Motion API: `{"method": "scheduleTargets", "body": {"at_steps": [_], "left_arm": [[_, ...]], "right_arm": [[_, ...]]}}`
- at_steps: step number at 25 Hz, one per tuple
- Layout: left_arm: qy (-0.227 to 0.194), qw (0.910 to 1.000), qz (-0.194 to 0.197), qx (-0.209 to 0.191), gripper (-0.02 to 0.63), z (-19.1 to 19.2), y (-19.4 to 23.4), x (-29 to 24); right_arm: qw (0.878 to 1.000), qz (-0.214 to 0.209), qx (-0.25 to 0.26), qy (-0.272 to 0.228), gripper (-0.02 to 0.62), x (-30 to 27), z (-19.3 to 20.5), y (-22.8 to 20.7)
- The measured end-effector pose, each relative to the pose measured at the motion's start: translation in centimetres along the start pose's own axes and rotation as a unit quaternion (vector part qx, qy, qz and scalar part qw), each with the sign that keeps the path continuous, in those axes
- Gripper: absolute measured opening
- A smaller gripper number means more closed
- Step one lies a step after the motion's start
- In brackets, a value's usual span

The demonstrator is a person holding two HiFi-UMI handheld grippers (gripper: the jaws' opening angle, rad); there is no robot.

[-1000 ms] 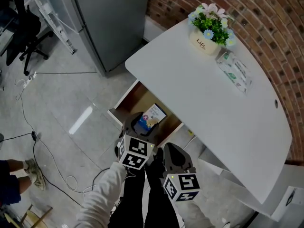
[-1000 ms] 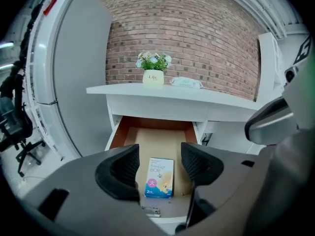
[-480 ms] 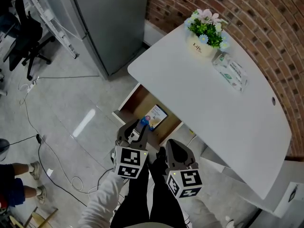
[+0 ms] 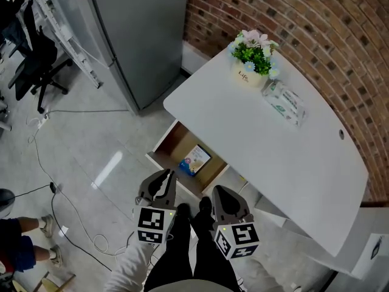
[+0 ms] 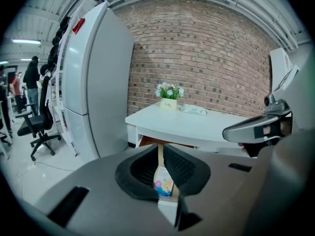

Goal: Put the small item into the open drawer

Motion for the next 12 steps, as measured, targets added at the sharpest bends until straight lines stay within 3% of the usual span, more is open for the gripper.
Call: {"method": "scheduleTargets", "body": {"at_steps": [4,12], "left_arm": [[-0.007,0.9997,0.008,0.020,0.031,-0.9,0.2,1.9],[-0.032,0.9994,0.005,0.016,0.025,-2.8,-0.3,4.8]], "right_arm": [[1.000,0.001,-0.003,-0.010,0.026,0.8,-1.1,0.2],[1.000,0.005,0.003,-0.028,0.026,2.0,-2.4,0.5]]}}
Point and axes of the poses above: the fingertips, and each gripper's own axes: x backward along the fingers, y to its left, z out of its underside, the point moved 6 cm from there along x, backward along the fingers, and after that the axes turned 1 degree about x, right-handed, at the moved point
